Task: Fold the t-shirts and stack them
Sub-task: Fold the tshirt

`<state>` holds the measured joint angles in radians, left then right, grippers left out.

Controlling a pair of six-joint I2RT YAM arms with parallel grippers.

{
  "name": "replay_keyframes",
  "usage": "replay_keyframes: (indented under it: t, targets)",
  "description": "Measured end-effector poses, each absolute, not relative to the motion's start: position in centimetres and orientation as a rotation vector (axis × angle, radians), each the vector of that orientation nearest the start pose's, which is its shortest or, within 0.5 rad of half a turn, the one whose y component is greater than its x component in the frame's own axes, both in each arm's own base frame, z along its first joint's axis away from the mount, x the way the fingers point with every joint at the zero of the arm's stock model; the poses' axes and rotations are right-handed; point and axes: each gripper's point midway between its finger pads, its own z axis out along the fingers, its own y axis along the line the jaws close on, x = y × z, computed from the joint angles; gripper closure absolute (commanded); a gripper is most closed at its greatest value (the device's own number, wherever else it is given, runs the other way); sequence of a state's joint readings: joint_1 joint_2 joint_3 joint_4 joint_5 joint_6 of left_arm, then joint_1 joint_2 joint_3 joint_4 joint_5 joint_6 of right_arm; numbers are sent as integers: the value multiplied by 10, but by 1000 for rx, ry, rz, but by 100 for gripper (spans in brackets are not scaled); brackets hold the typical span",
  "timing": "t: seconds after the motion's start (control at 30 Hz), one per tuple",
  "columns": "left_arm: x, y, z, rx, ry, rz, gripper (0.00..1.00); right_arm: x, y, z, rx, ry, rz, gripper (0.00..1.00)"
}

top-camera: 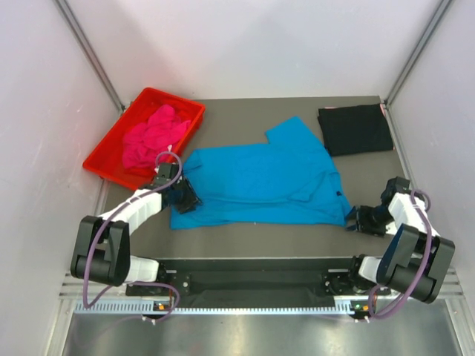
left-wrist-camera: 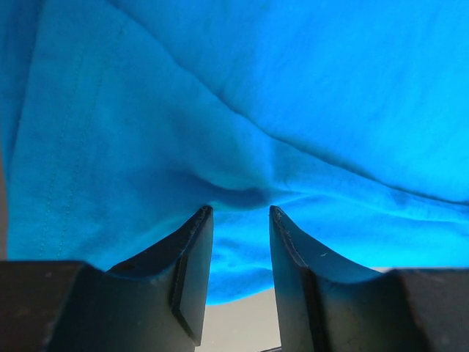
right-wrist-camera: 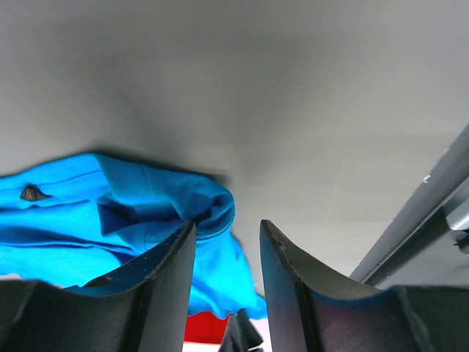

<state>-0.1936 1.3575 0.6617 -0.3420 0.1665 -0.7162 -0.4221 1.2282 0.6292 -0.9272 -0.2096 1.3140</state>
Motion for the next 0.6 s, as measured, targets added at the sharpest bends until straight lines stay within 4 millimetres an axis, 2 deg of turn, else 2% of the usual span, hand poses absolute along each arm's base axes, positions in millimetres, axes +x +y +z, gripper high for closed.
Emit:
replay_keyframes:
  t: [0.3, 0.47, 0.5, 0.6]
  targets:
    - [268, -110, 26, -679, 2610, -526, 58, 194, 1, 31, -2363, -1937, -356, 60]
    - [270, -111, 25, -691, 2603, -531, 59, 198, 0, 24, -2374, -1915, -355, 64]
    - [270, -111, 25, -692, 2602, -530, 59, 197, 0, 22, -2373, -1911, -352, 66]
    - [270, -110, 25, -696, 2601, -526, 59, 196, 1, 17, -2371, -1899, -342, 86]
